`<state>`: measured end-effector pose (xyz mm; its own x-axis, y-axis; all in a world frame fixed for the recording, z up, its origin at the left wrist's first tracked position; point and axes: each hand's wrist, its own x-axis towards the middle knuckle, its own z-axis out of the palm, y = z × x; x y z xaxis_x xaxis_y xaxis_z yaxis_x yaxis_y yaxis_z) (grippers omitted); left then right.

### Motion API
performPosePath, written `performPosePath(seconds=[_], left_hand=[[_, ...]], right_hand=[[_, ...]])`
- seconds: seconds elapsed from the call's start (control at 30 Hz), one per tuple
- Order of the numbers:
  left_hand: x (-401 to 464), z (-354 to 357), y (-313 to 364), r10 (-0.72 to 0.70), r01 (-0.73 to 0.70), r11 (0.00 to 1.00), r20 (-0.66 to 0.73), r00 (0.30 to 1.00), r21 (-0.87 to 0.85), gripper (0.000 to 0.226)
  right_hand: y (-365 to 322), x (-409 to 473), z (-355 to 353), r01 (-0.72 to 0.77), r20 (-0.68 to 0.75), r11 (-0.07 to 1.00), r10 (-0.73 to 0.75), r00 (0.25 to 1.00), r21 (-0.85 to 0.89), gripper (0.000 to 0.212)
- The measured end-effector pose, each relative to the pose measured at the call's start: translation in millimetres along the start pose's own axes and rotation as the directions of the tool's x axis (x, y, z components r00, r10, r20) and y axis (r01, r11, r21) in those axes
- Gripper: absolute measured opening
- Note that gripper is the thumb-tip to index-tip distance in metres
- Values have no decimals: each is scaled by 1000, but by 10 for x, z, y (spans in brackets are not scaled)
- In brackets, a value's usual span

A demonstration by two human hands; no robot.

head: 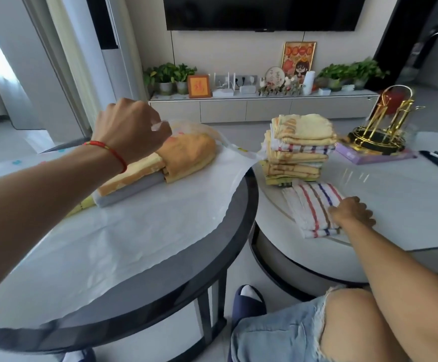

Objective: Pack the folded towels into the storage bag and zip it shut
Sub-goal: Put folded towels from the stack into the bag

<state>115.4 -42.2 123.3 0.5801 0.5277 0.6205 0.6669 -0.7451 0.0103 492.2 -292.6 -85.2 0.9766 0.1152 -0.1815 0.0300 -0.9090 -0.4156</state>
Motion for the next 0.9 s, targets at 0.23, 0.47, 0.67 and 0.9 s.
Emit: performPosePath(seconds=[0.23,0.47,0.67,0.9], left_hand=[[-182,-61,-139,78,-77,990,-9,997,121,24],[-514,-435,-598,-94,81,989,103,990,128,20],[-720,-797,-969,-242,201,959,213,947,198,19],[-625,-985,-1088,-260,244,965,209,943,99,27]], right_hand=[[5,-387,-299,-381,621,731,-73,781,565,40],[134,-1403,-730,-381,627,507,-520,580,773,60],[-475,-2649,-279,-431,687,573,-705,173,697,50],[-2005,-3889,788,-639,621,422,-775,114,643,45]])
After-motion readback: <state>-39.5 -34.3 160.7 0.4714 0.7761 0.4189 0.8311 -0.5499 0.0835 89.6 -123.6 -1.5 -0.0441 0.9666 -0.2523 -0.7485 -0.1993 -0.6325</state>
